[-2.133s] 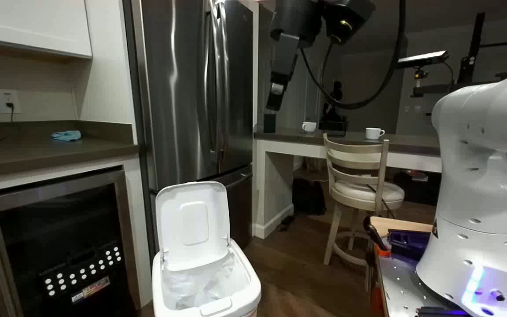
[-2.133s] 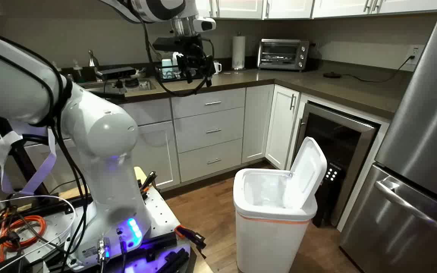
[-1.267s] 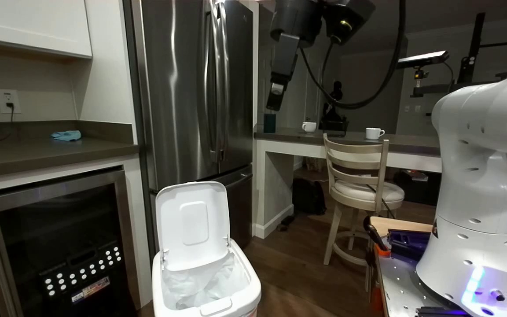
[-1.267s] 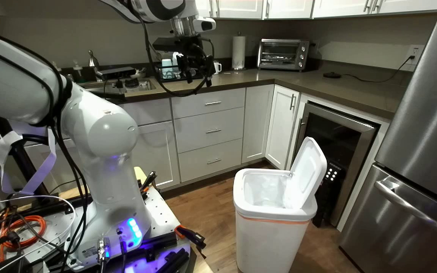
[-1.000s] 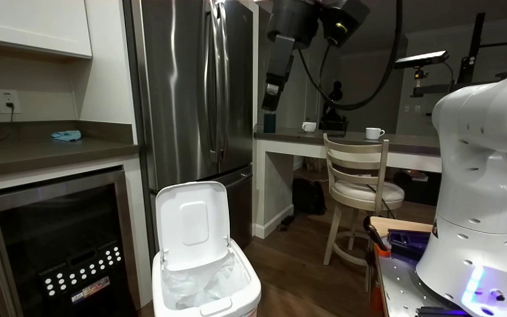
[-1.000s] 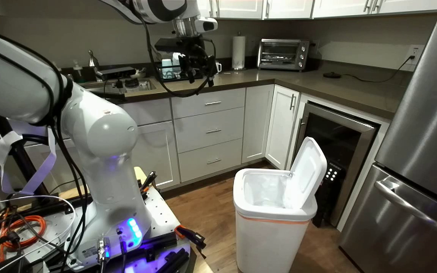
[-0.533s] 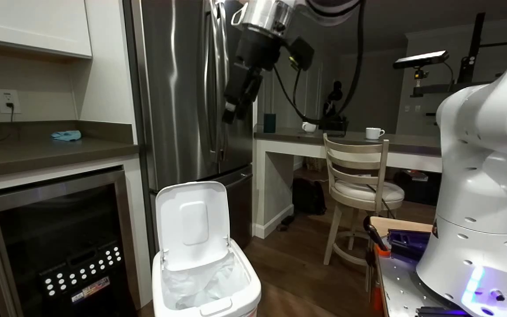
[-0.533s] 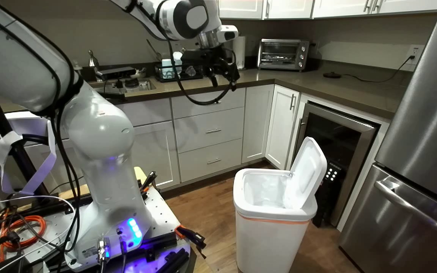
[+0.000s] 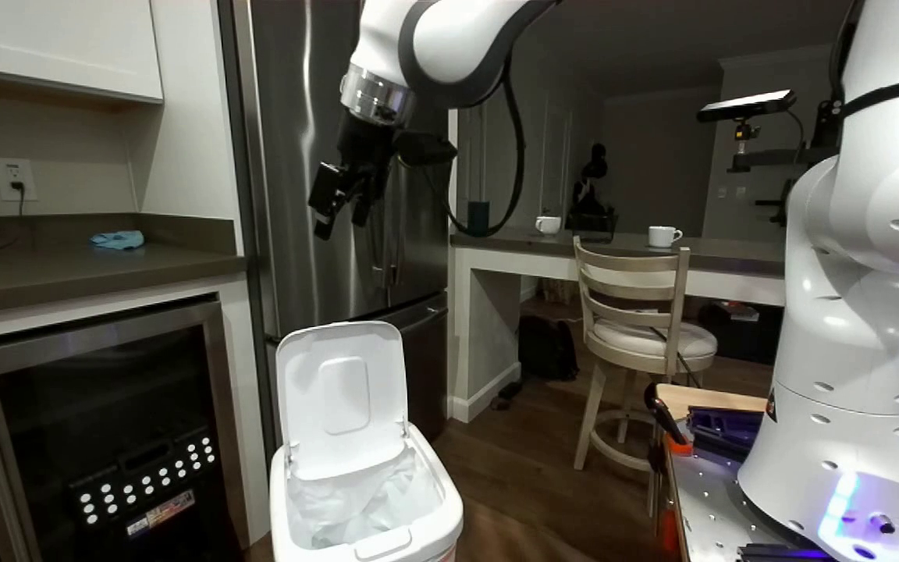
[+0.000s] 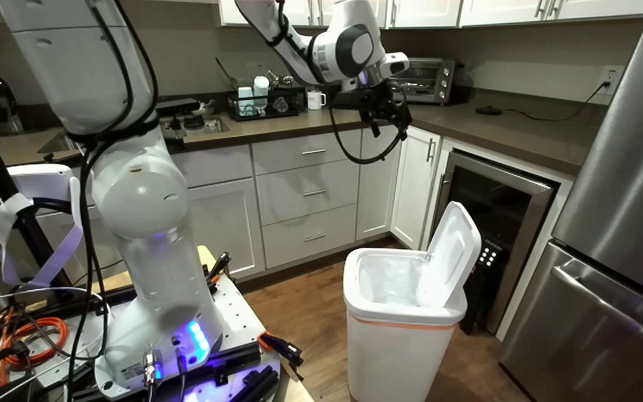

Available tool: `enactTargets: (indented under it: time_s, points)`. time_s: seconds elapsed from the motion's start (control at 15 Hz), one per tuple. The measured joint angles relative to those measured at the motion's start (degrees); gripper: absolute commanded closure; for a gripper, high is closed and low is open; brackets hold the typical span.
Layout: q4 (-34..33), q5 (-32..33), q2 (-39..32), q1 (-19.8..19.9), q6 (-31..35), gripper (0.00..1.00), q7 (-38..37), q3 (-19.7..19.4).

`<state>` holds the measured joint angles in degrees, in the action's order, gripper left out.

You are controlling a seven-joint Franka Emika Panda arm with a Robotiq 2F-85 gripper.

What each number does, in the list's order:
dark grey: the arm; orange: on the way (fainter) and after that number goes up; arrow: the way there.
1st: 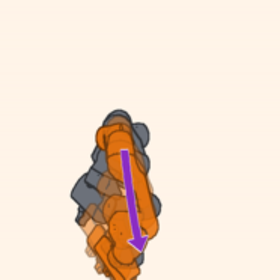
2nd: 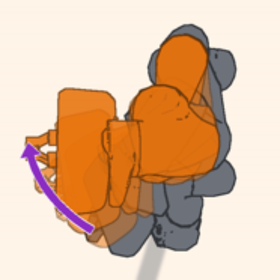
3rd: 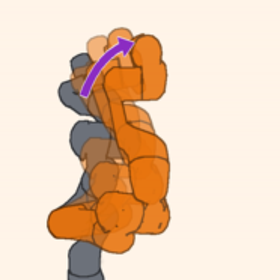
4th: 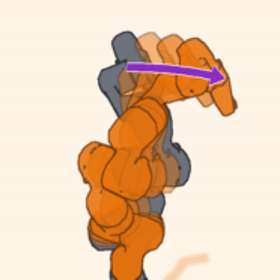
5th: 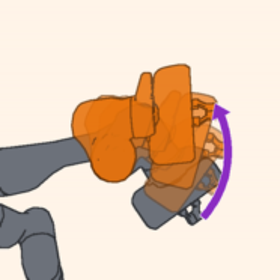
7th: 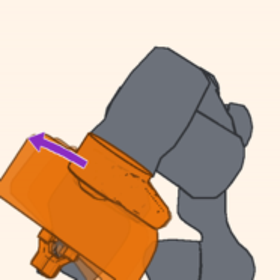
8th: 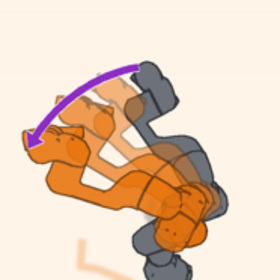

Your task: Close the trash can lid.

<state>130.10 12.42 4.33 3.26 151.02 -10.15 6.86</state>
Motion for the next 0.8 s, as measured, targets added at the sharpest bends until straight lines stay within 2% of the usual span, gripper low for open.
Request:
enactTargets:
  time_s: [0.33,0.8]
  points:
    - [-14.6,8.4,-14.1,-1.3,-0.8,0.0,-7.5,-4.8]
    - [-35.4,8.5,-31.7,-5.7,-7.9,0.0,-12.3,-13.8]
